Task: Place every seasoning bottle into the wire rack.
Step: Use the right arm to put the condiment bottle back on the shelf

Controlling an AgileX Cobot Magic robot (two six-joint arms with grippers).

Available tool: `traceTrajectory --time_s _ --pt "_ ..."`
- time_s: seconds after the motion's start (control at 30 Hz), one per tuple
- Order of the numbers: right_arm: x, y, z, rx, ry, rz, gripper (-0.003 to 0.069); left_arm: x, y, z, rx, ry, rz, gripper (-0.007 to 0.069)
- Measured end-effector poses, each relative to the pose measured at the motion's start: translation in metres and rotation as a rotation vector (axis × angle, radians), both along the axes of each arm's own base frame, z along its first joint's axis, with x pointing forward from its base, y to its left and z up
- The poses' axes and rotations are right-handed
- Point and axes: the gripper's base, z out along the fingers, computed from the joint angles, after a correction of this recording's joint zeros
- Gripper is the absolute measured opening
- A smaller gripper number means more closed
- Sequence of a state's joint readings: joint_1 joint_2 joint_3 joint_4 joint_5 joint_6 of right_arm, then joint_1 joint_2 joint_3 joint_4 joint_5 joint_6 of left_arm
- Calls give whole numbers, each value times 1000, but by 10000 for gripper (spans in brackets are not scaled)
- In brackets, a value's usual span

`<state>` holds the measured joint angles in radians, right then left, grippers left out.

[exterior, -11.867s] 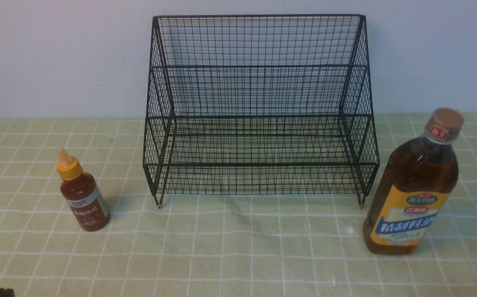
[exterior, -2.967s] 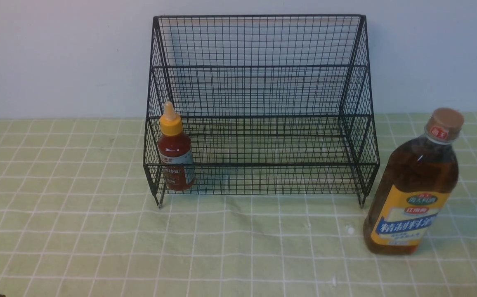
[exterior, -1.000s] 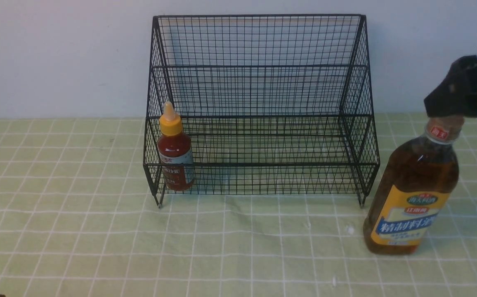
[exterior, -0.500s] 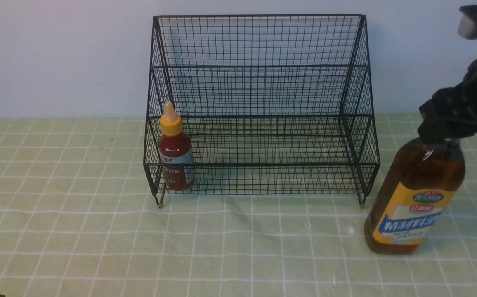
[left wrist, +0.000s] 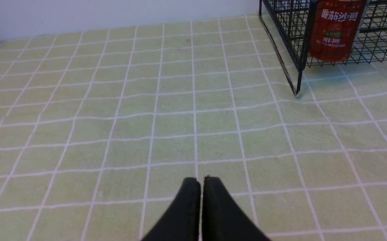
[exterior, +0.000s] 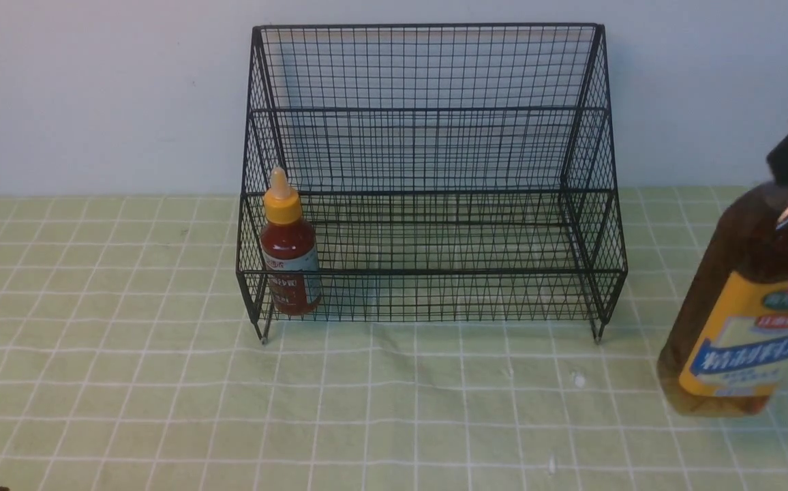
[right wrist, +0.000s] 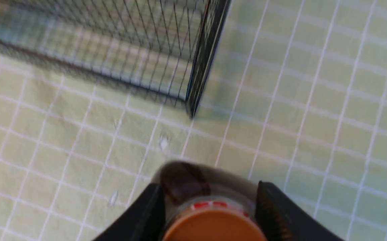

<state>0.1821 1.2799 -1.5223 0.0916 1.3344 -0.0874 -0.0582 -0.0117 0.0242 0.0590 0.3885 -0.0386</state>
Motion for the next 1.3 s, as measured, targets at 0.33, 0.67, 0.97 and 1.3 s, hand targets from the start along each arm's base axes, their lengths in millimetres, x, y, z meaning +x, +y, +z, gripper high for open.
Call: traceTrajectory --time_s 0.33,0.67,0.97,1.3 --pt "3 9 61 92 -179 76 327 0 0 0 0 0 0 -6" --pt "81 33 65 178 -224 149 327 0 0 0 0 0 0 -6" --pt "143 46 55 241 -335 136 327 0 0 0 0 0 0 -6" --pt "173 51 28 243 -304 120 327 0 0 0 0 0 0 -6"
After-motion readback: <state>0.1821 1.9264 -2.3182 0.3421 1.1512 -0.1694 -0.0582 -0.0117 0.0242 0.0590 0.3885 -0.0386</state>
